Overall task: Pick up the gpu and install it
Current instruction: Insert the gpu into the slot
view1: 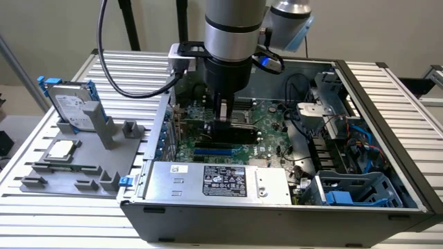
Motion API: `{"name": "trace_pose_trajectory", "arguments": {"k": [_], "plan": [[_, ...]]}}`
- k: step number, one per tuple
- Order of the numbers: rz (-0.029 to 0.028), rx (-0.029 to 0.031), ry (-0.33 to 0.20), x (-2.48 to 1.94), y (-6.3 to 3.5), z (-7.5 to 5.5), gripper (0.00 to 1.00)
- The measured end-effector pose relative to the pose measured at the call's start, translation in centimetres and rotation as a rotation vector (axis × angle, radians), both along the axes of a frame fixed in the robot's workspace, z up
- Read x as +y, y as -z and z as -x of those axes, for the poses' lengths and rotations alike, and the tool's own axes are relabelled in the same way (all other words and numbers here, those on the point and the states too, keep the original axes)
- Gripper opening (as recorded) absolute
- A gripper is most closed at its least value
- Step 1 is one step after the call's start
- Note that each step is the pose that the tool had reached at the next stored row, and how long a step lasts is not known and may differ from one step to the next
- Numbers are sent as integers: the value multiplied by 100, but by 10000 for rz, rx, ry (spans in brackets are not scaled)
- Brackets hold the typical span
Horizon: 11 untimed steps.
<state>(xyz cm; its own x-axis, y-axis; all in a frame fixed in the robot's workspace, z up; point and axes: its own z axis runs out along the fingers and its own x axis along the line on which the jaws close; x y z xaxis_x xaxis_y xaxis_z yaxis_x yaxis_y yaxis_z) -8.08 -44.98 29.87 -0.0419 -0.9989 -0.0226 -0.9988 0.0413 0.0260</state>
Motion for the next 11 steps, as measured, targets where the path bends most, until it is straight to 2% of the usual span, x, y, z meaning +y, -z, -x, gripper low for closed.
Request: {"name": "trace_pose_trajectory", "arguments": {"k": [4, 11], "plan": [[1, -59, 0, -1, 73, 50, 0], [-3, -116, 8, -1, 200, 95, 0]]}}
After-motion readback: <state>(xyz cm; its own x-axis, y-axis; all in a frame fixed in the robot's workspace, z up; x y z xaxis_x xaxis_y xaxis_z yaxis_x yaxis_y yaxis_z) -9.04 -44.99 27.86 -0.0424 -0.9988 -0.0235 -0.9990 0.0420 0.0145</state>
